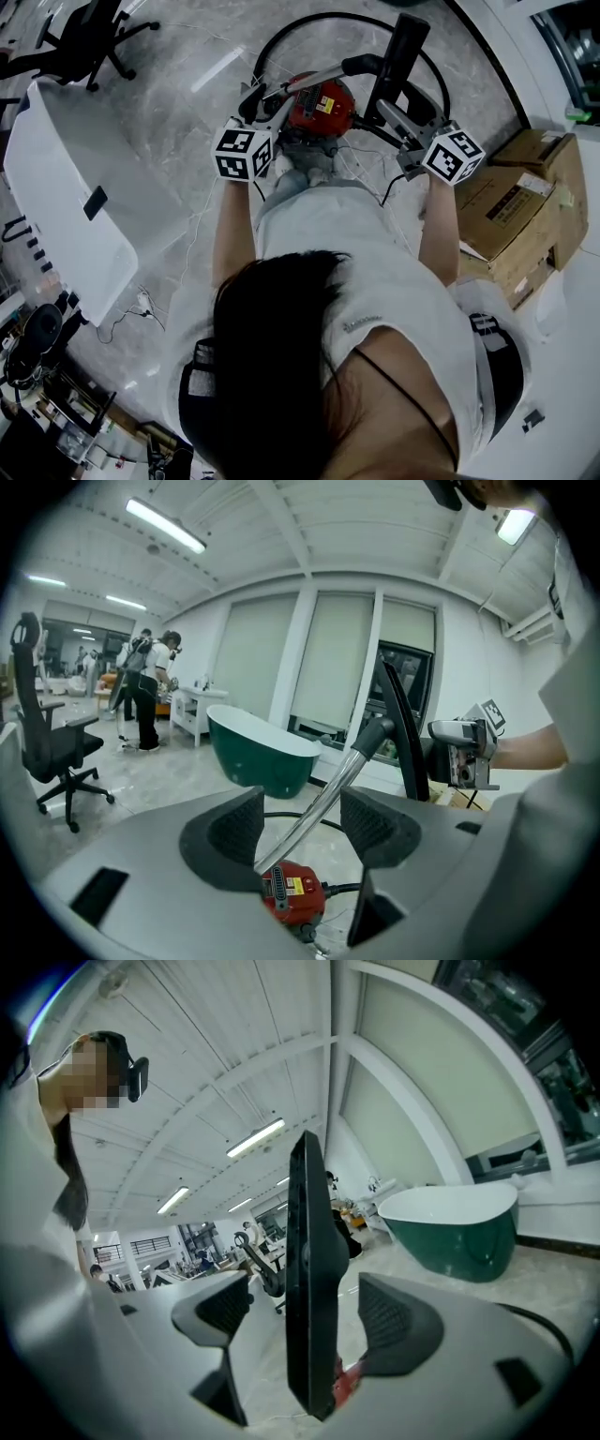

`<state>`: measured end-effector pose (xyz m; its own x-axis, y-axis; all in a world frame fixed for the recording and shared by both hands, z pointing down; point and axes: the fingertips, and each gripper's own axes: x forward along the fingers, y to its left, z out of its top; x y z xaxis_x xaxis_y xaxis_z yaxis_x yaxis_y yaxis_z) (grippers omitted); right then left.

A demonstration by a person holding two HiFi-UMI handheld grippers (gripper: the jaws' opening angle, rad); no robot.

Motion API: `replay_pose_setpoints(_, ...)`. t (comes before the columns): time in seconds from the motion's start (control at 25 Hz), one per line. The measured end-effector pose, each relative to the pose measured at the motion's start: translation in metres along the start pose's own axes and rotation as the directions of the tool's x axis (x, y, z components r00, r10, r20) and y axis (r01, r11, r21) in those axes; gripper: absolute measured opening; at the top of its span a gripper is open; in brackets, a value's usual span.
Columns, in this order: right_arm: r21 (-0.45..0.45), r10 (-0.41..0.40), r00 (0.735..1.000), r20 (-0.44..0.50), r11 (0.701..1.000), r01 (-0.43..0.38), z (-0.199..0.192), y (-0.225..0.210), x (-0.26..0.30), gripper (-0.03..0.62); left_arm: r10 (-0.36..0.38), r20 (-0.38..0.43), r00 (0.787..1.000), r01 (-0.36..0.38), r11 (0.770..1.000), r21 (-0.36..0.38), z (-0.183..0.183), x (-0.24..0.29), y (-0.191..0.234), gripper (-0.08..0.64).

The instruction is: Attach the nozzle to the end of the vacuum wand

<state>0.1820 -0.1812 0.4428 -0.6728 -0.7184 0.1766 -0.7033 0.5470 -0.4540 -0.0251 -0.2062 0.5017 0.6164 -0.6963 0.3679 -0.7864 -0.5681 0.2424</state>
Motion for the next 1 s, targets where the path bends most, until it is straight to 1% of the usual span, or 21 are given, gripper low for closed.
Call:
replay_pose_setpoints(0.08,-0.010,-0.017,1.000,0.022,1.000,0.017,0.007,-0.001,-0.007,0.351,0.012,0.022,1.000,-0.012,1.000,0.005,0.006,-0.005,-0.004,0.253)
replay_pose_setpoints(0.24,-0.026,-0.031,0.998,0.050,0.999,0.032,0.017,0.000,-0.020,0.351,0.019,0.021,1.000,-0.020,0.996,0.083,0.014,-0.010,-0.018,0.253)
replay_pose_setpoints(0.28,-0.030,-0.029,0.998,0.057,0.999,0.031,0.019,0.001,-0.022,0.351,0.020,0.029,0.999,-0.023,0.996,0.090,0.017,-0.011,-0.020,0.253)
replay_pose_setpoints(0.4,-0.049,-0.038,0.995,0.091,0.998,0.043,0.026,0.007,-0.030,0.351,0.027,0.079,0.997,-0.033,0.997,0.073,0.030,-0.018,-0.029,0.253)
replay_pose_setpoints(0.56,-0.096,-0.096,0.981,0.171,0.989,0.113,0.047,0.012,-0.046,0.351,0.024,0.126,0.992,-0.035,0.996,0.085,0.046,-0.027,-0.043,0.245)
replay_pose_setpoints(0.76,-0.150,-0.094,0.970,0.225,0.980,0.130,0.072,0.024,-0.058,0.351,0.048,0.162,0.986,-0.065,0.993,0.102,0.059,-0.036,-0.052,0.190)
replay_pose_setpoints(0.84,-0.157,-0.092,0.970,0.227,0.979,0.130,0.074,0.028,-0.059,0.351,0.059,0.176,0.983,-0.076,0.993,0.093,0.062,-0.037,-0.057,0.172)
replay_pose_setpoints(1.0,-0.213,-0.101,0.978,0.183,0.967,0.140,0.064,0.035,-0.052,0.350,0.079,0.192,0.978,-0.095,0.993,0.076,0.065,-0.037,-0.069,0.149)
